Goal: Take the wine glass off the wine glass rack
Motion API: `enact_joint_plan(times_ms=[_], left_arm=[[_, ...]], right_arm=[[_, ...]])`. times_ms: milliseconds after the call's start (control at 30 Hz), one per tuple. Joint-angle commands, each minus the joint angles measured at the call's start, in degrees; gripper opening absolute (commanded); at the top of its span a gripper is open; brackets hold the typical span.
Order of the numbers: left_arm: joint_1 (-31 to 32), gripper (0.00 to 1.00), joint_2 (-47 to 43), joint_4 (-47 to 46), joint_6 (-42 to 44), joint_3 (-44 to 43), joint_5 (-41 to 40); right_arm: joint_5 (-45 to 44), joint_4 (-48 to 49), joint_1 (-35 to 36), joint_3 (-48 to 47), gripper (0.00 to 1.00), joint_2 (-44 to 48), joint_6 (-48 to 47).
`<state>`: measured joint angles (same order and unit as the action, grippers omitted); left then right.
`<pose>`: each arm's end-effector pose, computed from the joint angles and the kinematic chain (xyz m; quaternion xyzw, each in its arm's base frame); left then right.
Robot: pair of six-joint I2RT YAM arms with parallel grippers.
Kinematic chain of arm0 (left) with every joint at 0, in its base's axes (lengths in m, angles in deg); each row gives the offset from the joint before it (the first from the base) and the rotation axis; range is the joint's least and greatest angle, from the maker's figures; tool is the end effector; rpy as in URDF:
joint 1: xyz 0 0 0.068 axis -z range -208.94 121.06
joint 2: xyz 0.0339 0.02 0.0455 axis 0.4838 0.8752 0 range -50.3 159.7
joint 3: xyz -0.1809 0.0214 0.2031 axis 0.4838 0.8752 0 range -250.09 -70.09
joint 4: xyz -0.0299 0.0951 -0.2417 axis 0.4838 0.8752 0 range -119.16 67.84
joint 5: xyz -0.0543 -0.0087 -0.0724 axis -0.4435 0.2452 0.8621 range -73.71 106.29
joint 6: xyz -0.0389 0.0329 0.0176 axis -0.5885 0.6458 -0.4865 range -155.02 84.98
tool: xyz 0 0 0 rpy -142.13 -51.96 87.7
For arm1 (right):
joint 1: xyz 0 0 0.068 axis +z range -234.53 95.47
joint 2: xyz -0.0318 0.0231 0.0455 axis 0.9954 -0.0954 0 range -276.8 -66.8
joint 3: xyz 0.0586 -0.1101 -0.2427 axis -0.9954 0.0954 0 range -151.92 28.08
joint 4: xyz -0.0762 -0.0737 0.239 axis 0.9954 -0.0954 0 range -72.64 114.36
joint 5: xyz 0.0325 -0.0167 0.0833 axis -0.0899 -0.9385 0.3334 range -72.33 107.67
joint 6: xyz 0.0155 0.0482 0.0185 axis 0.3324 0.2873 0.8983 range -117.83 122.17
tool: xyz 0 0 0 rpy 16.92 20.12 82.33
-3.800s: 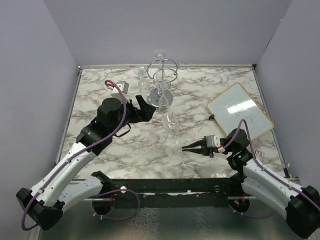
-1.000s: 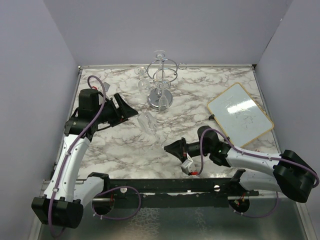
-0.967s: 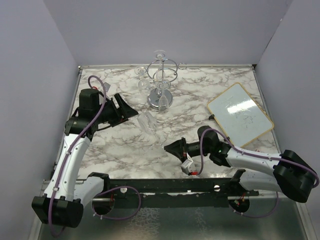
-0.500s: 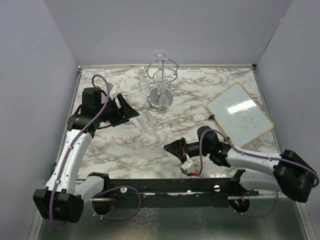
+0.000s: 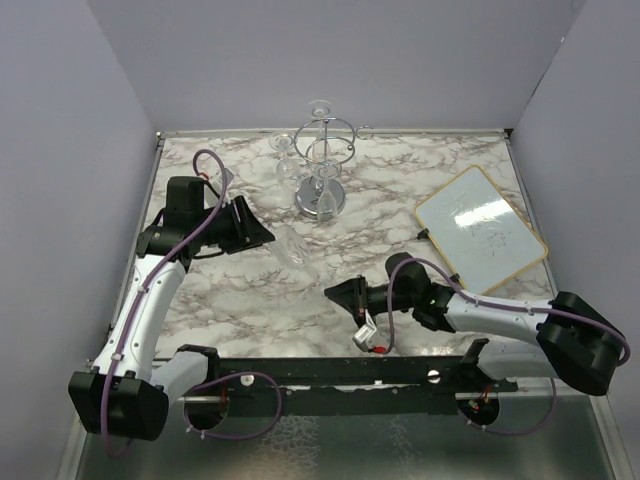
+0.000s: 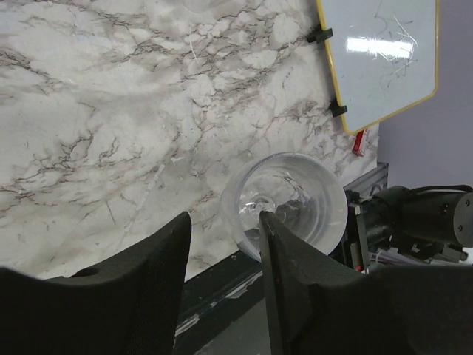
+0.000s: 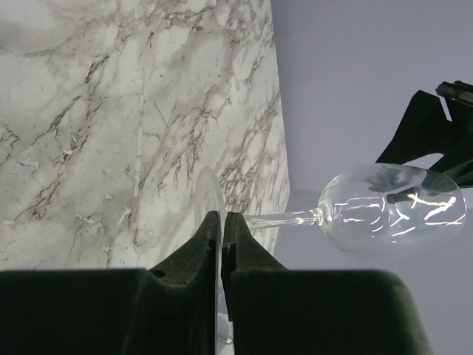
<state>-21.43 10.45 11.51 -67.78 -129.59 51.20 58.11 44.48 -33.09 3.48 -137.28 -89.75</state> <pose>0.2095 -0.0481 0.3295 -0.0712 0.8769 -0.3909 0.2705 0.1294 0.1992 0.1844 -0.8122 0.0754 0.1021 0.5694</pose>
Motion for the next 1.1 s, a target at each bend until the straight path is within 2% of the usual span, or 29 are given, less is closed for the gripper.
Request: enact_joint_plan(times_ms=[0,100,333,667,1067], left_arm=[[0.06,0.43,-1.35,4.32,5.02,0.15,0.80],[0.06,0.42,-1.34,5.11,6.33,0.87,1.69],[0.15,0.42,-1.51,7.73,9.73,-0.75,-2.14],[0.44,0.42,-0.43,8.62,11.27,-2.15,-3.44],[0.54,0.15,-1.15,10.06,11.83,-3.83,-6.35]], right_arm=[[-6.27,5.38,0.99,-0.95,0.01,-1.02,-7.60],[-7.91,8.49,1.48,-0.51,0.01,-1.85,-8.48],[-9.59,5.59,2.53,-3.92,0.01,-3.81,-11.80],[-11.29,3.49,4.15,-7.11,0.01,-5.72,-14.61],[-13.61,5.91,4.32,-6.92,0.02,-7.71,-15.99]])
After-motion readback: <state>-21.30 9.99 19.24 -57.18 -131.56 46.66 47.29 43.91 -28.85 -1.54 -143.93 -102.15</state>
